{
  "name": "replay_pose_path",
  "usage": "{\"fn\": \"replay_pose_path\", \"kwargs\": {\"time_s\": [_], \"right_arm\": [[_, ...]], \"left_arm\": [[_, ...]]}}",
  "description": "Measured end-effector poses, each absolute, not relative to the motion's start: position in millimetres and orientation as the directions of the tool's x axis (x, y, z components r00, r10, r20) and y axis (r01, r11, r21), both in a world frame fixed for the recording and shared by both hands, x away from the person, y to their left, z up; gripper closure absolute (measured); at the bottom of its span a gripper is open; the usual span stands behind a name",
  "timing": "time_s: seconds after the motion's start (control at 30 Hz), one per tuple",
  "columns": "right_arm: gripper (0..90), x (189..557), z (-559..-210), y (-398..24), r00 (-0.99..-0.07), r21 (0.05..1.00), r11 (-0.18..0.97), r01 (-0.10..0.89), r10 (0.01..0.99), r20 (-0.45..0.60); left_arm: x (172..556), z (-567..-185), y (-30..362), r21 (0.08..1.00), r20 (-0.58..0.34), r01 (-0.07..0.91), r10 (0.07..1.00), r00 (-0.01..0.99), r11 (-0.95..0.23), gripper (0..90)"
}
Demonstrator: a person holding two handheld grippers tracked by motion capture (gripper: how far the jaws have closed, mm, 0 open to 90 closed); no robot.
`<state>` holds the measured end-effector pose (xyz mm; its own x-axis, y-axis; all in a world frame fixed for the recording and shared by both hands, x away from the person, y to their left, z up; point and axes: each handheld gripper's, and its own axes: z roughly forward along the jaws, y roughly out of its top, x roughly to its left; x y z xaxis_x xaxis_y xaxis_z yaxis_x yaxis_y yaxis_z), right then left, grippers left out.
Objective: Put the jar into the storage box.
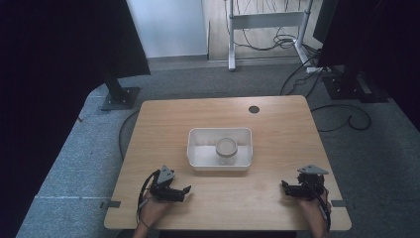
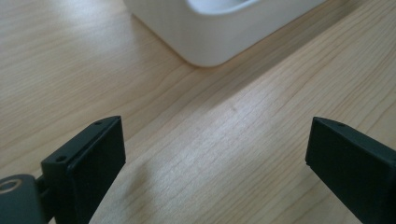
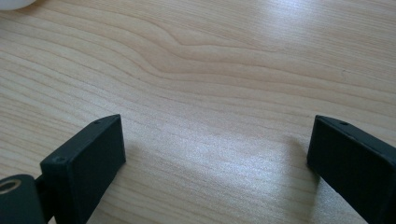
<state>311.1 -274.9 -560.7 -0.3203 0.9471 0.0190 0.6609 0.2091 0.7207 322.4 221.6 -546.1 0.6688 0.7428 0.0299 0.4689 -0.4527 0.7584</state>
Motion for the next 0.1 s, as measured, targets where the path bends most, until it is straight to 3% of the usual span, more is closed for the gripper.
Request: {"fn": "replay_pose_path", "kwargs": {"time_s": [0.1], "right_arm": [[3.6, 311.0, -560.7, -274.9, -0.320, 0.721, 0.209, 0.661, 0.947, 0.019]], "left_arm": [[323.2, -548.0, 221.7, 0.746, 0.035, 0.478, 0.744, 0.667, -0.464, 4.7]]}}
